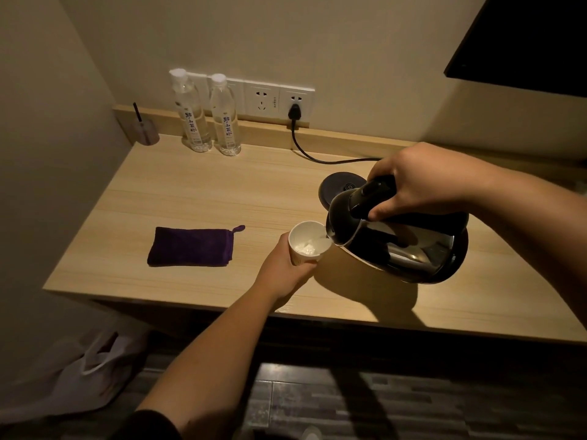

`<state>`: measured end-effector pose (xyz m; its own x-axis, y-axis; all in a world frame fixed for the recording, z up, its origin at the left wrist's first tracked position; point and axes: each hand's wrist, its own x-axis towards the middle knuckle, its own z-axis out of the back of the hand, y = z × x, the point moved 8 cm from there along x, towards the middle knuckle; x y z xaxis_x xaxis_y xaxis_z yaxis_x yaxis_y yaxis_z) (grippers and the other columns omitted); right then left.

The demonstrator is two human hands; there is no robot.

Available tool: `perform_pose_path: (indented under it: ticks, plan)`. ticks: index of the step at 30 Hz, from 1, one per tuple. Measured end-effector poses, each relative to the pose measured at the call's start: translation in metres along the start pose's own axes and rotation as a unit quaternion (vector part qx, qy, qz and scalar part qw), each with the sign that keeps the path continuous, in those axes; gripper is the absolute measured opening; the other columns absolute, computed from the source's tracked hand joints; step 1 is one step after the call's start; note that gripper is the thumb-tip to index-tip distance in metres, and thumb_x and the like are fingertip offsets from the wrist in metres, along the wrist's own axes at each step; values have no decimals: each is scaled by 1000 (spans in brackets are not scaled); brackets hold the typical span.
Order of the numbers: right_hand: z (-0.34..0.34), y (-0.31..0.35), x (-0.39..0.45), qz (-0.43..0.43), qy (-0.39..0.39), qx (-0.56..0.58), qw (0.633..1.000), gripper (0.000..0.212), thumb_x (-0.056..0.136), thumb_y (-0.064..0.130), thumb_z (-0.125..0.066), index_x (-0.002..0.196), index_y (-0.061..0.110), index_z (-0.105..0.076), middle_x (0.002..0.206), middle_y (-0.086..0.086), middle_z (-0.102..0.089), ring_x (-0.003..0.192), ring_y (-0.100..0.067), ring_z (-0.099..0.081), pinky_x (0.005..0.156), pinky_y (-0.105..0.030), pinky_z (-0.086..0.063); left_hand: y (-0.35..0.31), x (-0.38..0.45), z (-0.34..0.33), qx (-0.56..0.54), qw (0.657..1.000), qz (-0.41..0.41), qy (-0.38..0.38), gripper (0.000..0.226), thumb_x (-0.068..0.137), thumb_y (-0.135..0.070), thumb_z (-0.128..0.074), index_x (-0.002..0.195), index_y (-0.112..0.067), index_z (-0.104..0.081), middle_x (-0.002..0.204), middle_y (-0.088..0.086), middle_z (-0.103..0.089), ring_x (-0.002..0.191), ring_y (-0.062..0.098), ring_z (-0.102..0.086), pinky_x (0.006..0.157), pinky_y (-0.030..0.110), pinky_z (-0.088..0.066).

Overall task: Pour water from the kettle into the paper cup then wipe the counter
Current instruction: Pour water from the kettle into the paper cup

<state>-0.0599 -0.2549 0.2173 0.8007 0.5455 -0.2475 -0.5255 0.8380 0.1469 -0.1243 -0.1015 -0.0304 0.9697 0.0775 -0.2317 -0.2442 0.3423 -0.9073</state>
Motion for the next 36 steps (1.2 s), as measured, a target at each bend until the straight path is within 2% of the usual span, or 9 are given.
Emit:
perform_pose_path:
  ticks: [6,10,15,18,23,26,28,31,36]
  plan:
    - [3,5,3,2,-5,-6,1000,47,69,48,-76,108,24,-67,75,10,-59,67,-3,-54,49,-19,-41,0,2,0,11,1000,-8,5,69,72,-44,-76,121,-55,-28,102,-36,-45,91,-12,-47,66,8,-34]
    - [2,8,5,3,3,-14,1000,48,71,47,-77,110,22,-66,85,1,-66,70,-9,-57,54,-22,-47,2,2,-1,7,1000,-11,10,71,72,-42,-76,125,-52,-30,104,-35,-46,93,-10,-48,64,7,-36]
    - [5,10,6,-2,6,-19,1000,48,72,46,-77,111,21,-66,85,1,-64,68,-6,-53,50,-18,-39,2,3,-1,0,1000,-11,12,70,73,-37,-77,123,-52,-30,104,-33,-48,93,-13,-47,66,8,-37]
    - [7,12,5,-1,9,-24,1000,47,72,46,-77,110,21,-67,86,0,-65,67,-7,-53,50,-18,-39,3,3,-1,-4,1000,-11,12,69,73,-35,-77,123,-51,-32,104,-32,-49,93,-18,-47,61,4,-40]
    - [7,13,4,0,14,-35,999,46,72,45,-77,110,20,-67,88,-2,-66,68,-8,-54,51,-19,-41,3,3,-1,-6,1000,-12,11,70,73,-35,-78,122,-51,-31,104,-33,-48,91,-21,-45,61,-2,-37]
    - [8,14,4,1,16,-37,999,46,72,45,-77,109,20,-67,89,-3,-67,70,-11,-55,52,-20,-43,3,3,-1,-2,1000,-15,11,69,73,-36,-78,122,-51,-30,104,-33,-47,92,-19,-45,61,2,-38]
    - [8,15,4,1,16,-38,999,46,72,45,-77,109,20,-67,88,-2,-66,68,-8,-54,50,-19,-40,3,4,-1,-1,1000,-15,10,69,73,-37,-78,122,-50,-31,104,-33,-47,93,-16,-46,65,6,-36]
    - [8,15,5,0,16,-39,999,46,73,45,-76,110,20,-67,84,0,-63,66,-4,-51,49,-18,-37,3,4,-1,1,1000,-16,9,69,73,-36,-77,120,-52,-30,103,-34,-48,93,-15,-46,66,7,-35]
    - [6,16,6,3,18,-33,999,45,73,44,-76,110,20,-67,86,0,-65,67,-7,-54,50,-18,-39,4,5,-2,1,1000,-18,12,70,73,-37,-77,126,-48,-32,103,-34,-48,93,-14,-47,65,7,-36]
